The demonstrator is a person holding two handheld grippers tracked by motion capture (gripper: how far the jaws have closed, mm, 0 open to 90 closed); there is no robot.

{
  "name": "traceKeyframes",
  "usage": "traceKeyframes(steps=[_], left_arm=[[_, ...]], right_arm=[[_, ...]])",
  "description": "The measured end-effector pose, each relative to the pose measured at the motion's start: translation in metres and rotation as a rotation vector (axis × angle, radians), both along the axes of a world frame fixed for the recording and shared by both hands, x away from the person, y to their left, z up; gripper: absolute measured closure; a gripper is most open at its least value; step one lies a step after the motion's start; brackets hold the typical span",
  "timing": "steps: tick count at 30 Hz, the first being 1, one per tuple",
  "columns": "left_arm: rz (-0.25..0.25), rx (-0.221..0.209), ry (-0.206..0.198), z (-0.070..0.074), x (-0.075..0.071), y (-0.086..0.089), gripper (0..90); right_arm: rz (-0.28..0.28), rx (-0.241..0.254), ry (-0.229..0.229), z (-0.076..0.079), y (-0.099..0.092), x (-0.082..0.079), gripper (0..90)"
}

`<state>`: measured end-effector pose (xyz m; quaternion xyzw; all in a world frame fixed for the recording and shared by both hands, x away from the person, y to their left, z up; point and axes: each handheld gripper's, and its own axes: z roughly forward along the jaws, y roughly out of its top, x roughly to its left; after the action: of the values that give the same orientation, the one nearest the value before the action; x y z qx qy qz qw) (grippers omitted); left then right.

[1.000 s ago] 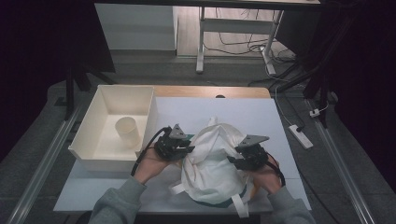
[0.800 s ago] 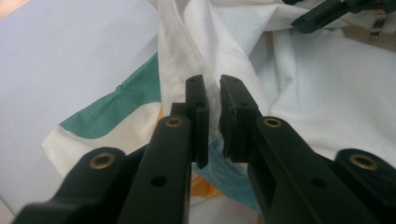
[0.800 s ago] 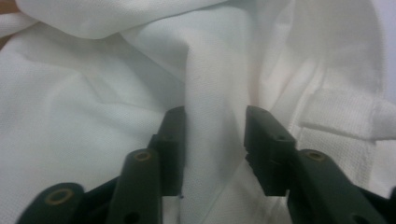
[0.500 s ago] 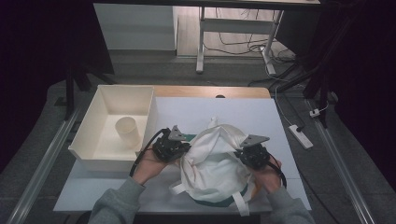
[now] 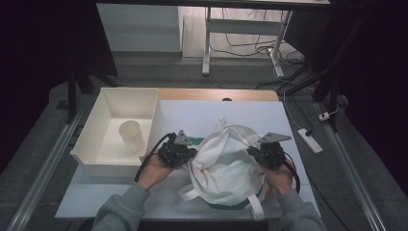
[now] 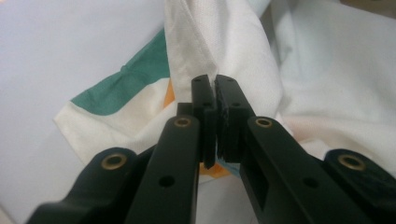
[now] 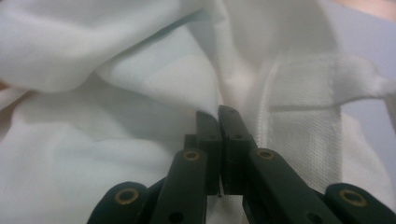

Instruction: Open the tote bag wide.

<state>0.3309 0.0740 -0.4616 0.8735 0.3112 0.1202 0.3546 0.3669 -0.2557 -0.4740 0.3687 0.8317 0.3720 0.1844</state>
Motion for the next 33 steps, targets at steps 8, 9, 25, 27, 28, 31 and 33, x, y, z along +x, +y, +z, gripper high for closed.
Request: traceKeyframes(steps=[8, 9, 25, 27, 28, 31, 33], left_arm=[[0.007, 0.025, 0.015, -0.01, 0.004, -0.003, 86.5], [0.009, 0.028, 0.016, -0.012, 0.005, -0.004, 86.5], [0.03, 0.037, 0.045, -0.027, 0.013, -0.005, 86.1], [0.032, 0.036, 0.042, -0.027, 0.012, -0.005, 85.3], [0.032, 0.035, 0.038, -0.025, 0.012, -0.005, 84.6], [0.027, 0.02, 0.017, -0.017, 0.009, -0.003, 81.3], [0.025, 0.0, -0.008, -0.008, 0.005, -0.002, 76.6]], right_arm=[[-0.05, -0.044, 0.011, -0.015, -0.002, 0.024, 87.9], [-0.05, -0.042, 0.025, -0.019, -0.003, 0.028, 87.9], [-0.052, -0.041, 0.044, -0.026, -0.004, 0.033, 87.6], [-0.054, -0.036, 0.046, -0.026, -0.004, 0.032, 86.8], [-0.052, -0.035, 0.043, -0.026, -0.004, 0.032, 86.0], [-0.051, 0.006, 0.039, -0.022, -0.004, 0.028, 75.1], [-0.044, 0.022, 0.015, -0.016, -0.002, 0.021, 67.5]])
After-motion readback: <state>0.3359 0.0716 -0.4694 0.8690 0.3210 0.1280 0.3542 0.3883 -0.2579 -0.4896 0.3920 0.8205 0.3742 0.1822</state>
